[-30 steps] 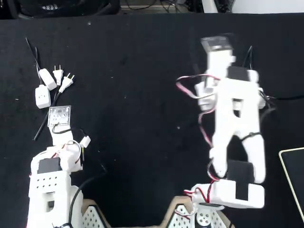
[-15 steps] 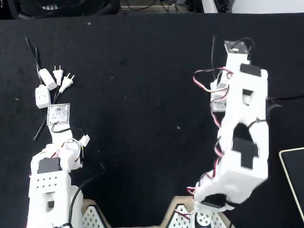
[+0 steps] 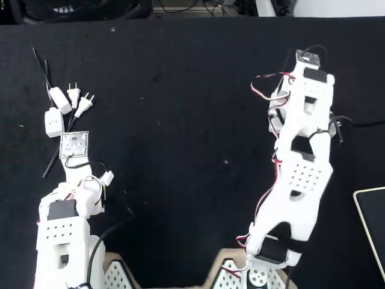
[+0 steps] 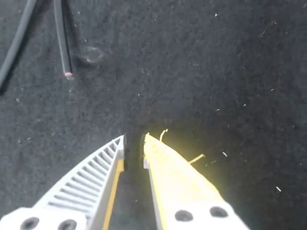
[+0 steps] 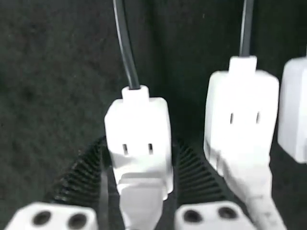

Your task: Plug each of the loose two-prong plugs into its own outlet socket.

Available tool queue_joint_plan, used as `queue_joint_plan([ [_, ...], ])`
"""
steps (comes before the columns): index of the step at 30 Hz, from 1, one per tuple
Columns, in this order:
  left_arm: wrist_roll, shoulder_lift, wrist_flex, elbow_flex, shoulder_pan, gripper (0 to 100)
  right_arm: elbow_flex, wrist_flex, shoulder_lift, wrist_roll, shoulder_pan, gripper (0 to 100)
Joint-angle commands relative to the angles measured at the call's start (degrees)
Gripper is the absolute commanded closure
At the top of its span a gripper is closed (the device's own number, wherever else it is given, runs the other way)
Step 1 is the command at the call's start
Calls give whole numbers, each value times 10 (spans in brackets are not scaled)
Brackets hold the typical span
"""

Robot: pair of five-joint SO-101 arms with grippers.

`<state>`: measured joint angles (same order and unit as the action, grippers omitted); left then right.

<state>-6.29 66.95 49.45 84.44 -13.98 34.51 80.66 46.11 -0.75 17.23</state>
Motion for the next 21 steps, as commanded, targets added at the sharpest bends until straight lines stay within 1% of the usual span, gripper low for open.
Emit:
queue_joint_plan([
  [1,6,9,-9,-15,-5,921,156,52,52,-6,6,885],
  [7,6,9,-9,-15,-5,922,321,139,120,2,-4,871],
  [10,6,9,-9,-15,-5,922,413,193,133,29,-26,871],
  [12,6,9,-9,-15,-6,922,453,207,134,33,-41,871],
  [16,5,9,-9,-15,-8,922,453,206,114,29,-56,871],
  [19,5,9,-9,-15,-8,922,422,206,108,28,-63,871],
  [21,5,9,-9,-15,-8,922,409,206,108,11,-62,871],
])
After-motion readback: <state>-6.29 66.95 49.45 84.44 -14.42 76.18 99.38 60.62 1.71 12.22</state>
